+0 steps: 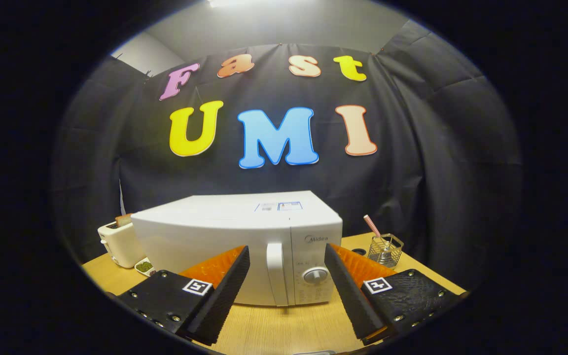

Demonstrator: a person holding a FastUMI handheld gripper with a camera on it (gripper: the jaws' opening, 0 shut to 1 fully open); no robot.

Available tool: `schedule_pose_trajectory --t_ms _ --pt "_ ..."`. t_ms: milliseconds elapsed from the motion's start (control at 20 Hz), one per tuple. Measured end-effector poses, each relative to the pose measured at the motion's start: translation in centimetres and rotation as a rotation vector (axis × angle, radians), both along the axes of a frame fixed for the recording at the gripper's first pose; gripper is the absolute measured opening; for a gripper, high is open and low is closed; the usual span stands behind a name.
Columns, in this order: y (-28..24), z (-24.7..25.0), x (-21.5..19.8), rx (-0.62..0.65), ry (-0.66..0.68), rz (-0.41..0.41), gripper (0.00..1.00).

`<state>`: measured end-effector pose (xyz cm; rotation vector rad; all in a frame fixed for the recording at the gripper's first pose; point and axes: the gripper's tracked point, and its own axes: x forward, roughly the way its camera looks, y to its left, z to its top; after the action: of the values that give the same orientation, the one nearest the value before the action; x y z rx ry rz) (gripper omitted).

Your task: Open the microwave, put the food inside, and close the microwave door.

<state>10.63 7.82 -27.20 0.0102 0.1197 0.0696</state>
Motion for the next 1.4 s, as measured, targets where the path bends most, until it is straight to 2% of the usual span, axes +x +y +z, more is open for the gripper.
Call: schedule_pose_trajectory --t_ms 200,350,450,500,550,650,700,750,900,1000,1050,1100,1300,1400 --pt "0.4 -2.8 2.5 -0.018 0.013 -0.024 0.94" --pt "0.9 -4.2 4.1 -0.026 0.016 -0.032 0.88" --pt "1.1 -5.3 4.6 -0.04 0.028 -0.03 0.77" --pt "1.1 -5.5 4.8 -0.042 0.023 -0.035 0.76" --pt "0.9 -5.6 5.1 -0.048 0.015 -0.049 0.6" --pt "1.3 -5.9 5.4 -0.039 0.007 -0.037 0.42" --pt "1.6 -6.0 5.7 -0.043 -0.002 -0.048 0.42" --pt "1.4 -5.8 5.3 -0.065 -0.011 -0.055 0.3" --pt "1.1 -5.8 5.4 -0.032 -0.02 -0.091 0.3" --pt "1.4 -5.8 5.4 -0.007 -0.013 -0.083 0.14" --pt "1.4 -6.1 5.5 0.0 -0.005 -0.075 0.14" --pt "1.5 -5.7 5.1 -0.005 0.001 -0.076 0.1" --pt "1.5 -5.8 4.3 0.003 0.034 -0.085 0.09" --pt "1.7 -5.9 2.0 -0.035 0.006 -0.087 0.09"
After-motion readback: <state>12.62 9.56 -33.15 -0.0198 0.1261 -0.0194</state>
